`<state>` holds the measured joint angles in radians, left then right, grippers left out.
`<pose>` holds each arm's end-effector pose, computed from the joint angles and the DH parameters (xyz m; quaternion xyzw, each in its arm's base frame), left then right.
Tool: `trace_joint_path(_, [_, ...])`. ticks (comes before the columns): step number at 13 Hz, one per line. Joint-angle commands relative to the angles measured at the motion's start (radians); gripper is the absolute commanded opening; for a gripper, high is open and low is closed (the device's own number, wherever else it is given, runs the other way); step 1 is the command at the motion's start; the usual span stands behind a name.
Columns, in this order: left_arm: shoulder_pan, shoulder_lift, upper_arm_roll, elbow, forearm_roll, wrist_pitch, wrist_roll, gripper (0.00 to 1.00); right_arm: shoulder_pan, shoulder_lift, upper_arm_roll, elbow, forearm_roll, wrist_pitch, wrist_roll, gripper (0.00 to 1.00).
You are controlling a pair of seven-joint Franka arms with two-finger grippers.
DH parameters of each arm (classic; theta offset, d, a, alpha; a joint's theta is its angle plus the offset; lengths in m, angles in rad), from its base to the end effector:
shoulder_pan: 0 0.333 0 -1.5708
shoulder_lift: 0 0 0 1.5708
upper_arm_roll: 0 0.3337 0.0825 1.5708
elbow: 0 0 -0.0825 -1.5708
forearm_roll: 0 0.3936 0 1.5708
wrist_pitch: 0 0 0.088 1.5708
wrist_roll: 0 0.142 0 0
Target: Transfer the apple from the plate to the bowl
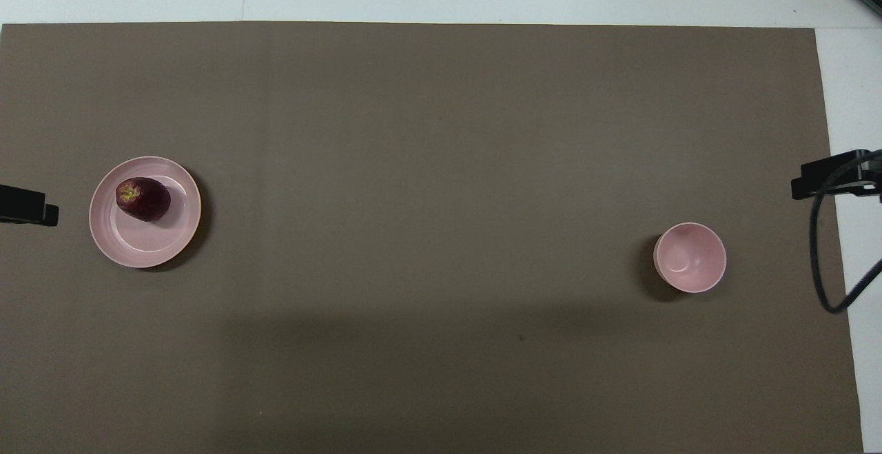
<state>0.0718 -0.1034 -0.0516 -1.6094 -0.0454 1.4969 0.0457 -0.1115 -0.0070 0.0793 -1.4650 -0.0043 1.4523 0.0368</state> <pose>0.5218 0.0023 0.6385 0.9997 -0.0142 -0.0040 0.0201 0.5489 -0.0182 0.6510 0.9994 -0.0347 -0.0029 0.0024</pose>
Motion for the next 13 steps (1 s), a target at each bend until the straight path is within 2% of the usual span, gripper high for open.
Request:
trace_joint_path(1, [0.013, -0.026, 0.001, -0.040, -0.014, 0.026, 0.011, 1.00, -0.013, 0.001, 0.008, 0.006, 0.012, -0.020, -0.017, 1.00])
trace_joint_path(4, [0.042, -0.018, 0.001, -0.111, -0.014, 0.126, 0.011, 1.00, -0.013, 0.001, 0.008, 0.005, 0.013, -0.020, -0.017, 1.00])
trace_joint_path(6, [0.046, -0.010, 0.001, -0.206, -0.014, 0.259, 0.010, 1.00, -0.013, -0.008, 0.007, -0.009, 0.013, -0.020, -0.017, 1.00])
trace_joint_path(8, [0.074, -0.004, 0.001, -0.247, -0.014, 0.341, 0.010, 1.00, -0.013, -0.011, 0.007, -0.014, 0.029, -0.020, -0.017, 1.00])
trace_joint_path(11, [0.075, 0.022, -0.001, -0.303, -0.014, 0.425, 0.003, 1.00, -0.013, -0.011, 0.007, -0.015, 0.032, -0.020, -0.018, 1.00])
trace_joint_path(13, [0.075, 0.052, -0.001, -0.377, -0.014, 0.547, 0.003, 1.00, -0.013, -0.011, 0.007, -0.015, 0.032, -0.020, -0.018, 1.00])
